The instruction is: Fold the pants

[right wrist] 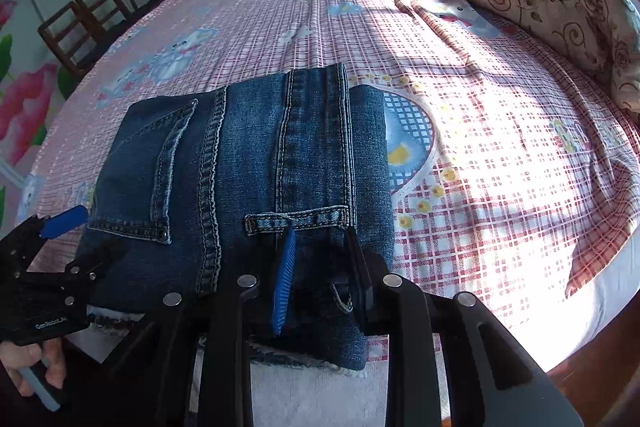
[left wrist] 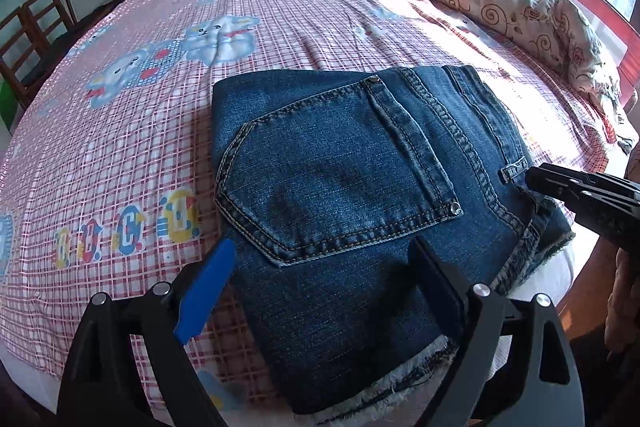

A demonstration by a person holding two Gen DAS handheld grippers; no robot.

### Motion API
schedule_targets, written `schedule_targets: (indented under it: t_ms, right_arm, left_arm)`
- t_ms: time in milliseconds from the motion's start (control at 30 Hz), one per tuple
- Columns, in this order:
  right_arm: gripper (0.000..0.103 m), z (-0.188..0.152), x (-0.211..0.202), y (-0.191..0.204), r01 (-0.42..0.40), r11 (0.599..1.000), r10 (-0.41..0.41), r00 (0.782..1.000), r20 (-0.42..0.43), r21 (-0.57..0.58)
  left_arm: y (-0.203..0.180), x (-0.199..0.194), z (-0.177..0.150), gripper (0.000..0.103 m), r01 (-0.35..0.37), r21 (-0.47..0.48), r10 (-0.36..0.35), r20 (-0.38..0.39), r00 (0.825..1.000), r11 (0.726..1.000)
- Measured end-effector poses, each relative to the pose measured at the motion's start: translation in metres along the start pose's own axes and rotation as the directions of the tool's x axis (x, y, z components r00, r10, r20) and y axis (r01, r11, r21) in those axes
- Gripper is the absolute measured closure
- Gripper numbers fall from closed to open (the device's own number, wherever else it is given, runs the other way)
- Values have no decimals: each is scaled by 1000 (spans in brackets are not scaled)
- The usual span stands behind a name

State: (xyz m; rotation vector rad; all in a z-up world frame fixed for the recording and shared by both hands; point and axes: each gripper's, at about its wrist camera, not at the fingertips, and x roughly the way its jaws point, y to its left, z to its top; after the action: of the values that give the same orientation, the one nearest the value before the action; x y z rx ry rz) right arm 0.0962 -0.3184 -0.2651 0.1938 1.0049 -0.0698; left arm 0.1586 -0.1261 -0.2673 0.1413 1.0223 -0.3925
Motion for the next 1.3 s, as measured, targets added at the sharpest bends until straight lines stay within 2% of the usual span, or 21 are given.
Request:
schedule_targets:
  t_ms: [67,100,133,167,233,300,400,467,567,633,667,700,733,767,800,833,867,967,1033,1300]
  right_arm:
    - [71,-6,0,-4,-1,1000,2,1000,-18,10]
    - [71,-10,9,-7,0,1000,1,998,-66,14]
    - [71,-15,14,-10,-12,1000,13,997,-80,21]
    - [71,-16,12,-14,-30,999,32,998,-63,27]
    - [69,-10,7,-23,-78,994,83,995,-58,78]
    - [51,0,1,-39,-133,980,139,990,-29,148]
    - [46,18,9,-63,-214,949,232,971,-53,232]
    - [46,26,19,-71,-237,936,268,959,-89,261]
    - [46,34,22,-67,-193,951,233,961,-149,242]
    - [46,40,9,-48,-208,958,236,963,-130,196]
    - [46,42,3,-37,-185,969,206,971,-121,161]
    - [43,44,-3,-25,-77,992,89,988,-125,100]
    - [43,46,-12,-11,30,999,-27,995,-97,35]
    - [43,45,-21,0,101,995,-101,993,-56,-8]
    - [37,42,-27,8,135,991,-135,990,-35,-21]
    - [35,40,-30,13,117,993,-118,993,-28,-14]
    - [34,38,-31,16,106,994,-106,994,-33,-1]
    - [34,36,-27,18,94,995,-93,995,-47,19]
    - [34,36,-24,19,92,996,-91,994,-58,14]
    - [34,33,-22,16,63,997,-60,996,-67,42]
  left_arm:
    - [7,-6,-6,6,19,-39,-20,-14,1000,999]
    - [10,1,-10,6,25,-54,-28,-60,998,998]
    - [15,8,-14,6,41,-74,-48,-96,994,996]
    - [20,8,-17,7,58,-98,-66,-89,994,994]
    - [30,-8,-19,7,51,-126,-52,0,999,991]
    - [41,-20,-11,5,88,-149,-80,60,995,985]
    - [61,-11,5,3,174,-198,-172,28,985,965]
    - [71,-4,16,3,190,-216,-192,12,981,958]
    - [76,-2,28,3,182,-208,-185,7,983,961]
    - [75,-7,35,3,282,-207,-286,10,958,937]
    - [74,-13,38,2,300,-204,-302,26,953,932]
    - [74,-19,40,2,271,-208,-269,39,962,940]
    - [73,-26,42,2,186,-213,-181,41,983,959]
    - [72,-35,43,2,90,-209,-81,53,995,974]
    - [69,-43,42,2,8,-200,6,67,998,980]
    - [66,-47,41,2,-51,-196,67,71,995,979]
    - [64,-50,39,2,-62,-195,78,78,994,979]
    - [63,-45,36,2,-26,-204,40,66,997,979]
    - [62,-43,36,2,-37,-196,49,55,997,980]
    - [64,-42,35,2,-10,-215,22,55,998,976]
